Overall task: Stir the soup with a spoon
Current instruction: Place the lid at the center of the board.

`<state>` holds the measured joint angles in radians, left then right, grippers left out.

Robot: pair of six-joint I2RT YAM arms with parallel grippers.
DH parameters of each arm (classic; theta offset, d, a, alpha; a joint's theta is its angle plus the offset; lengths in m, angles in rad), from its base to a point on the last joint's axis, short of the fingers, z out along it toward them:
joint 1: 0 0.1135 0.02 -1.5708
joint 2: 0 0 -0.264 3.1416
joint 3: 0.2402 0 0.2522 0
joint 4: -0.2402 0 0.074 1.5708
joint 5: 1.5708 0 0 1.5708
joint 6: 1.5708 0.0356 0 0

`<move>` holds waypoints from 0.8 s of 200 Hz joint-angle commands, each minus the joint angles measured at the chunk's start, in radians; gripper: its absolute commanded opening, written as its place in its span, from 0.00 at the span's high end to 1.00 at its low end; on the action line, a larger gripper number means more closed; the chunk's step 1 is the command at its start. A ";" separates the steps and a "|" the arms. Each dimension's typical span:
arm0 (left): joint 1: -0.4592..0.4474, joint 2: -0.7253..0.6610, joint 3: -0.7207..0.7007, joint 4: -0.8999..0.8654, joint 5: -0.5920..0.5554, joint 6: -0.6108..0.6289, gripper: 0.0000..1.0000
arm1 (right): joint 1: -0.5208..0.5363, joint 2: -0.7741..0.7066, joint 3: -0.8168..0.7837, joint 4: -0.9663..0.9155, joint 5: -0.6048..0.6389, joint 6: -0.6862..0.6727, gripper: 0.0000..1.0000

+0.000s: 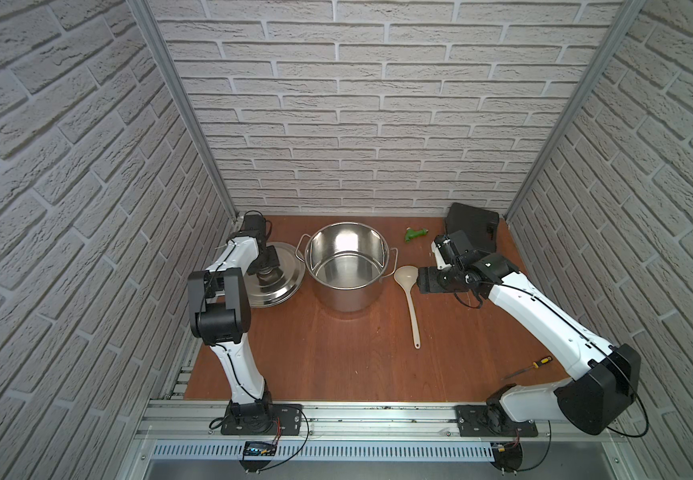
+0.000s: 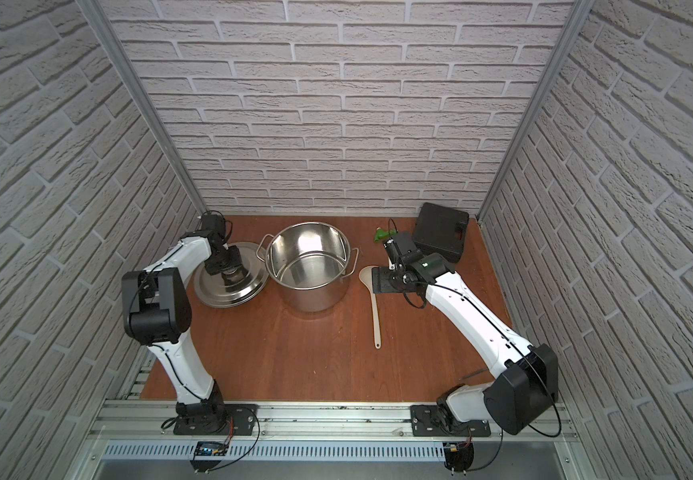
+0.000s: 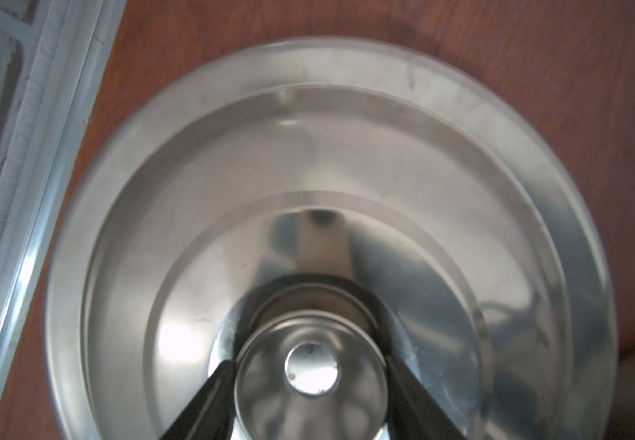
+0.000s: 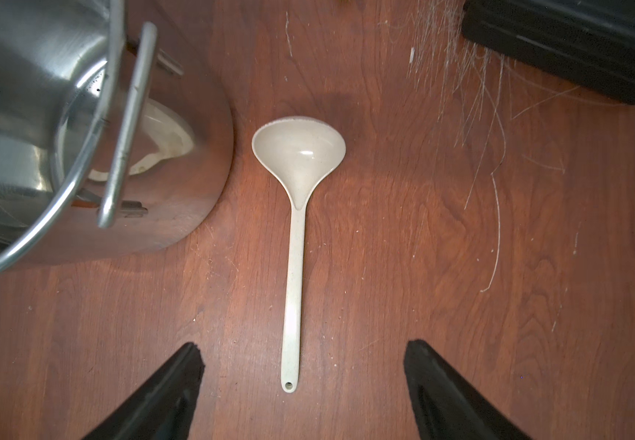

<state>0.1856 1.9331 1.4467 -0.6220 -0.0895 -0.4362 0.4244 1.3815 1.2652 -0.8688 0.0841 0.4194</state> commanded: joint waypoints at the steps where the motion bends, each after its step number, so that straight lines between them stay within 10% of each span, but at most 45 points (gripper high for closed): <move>1: -0.005 0.004 -0.007 0.065 -0.005 -0.016 0.78 | -0.004 0.009 -0.033 0.041 -0.041 0.015 0.14; 118: -0.020 0.021 -0.082 0.110 -0.012 -0.048 0.36 | -0.005 0.052 -0.153 0.071 -0.106 0.018 0.16; 142: -0.023 0.005 -0.092 0.107 -0.024 -0.051 0.03 | -0.005 0.067 -0.162 0.082 -0.112 0.023 0.16; 160: -0.024 -0.029 -0.106 0.116 -0.031 -0.056 0.02 | -0.003 0.083 -0.162 0.084 -0.115 0.025 0.16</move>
<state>0.1669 1.9541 1.3670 -0.5350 -0.1020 -0.4805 0.4225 1.4513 1.1156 -0.8181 -0.0189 0.4343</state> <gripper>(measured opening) 0.975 0.838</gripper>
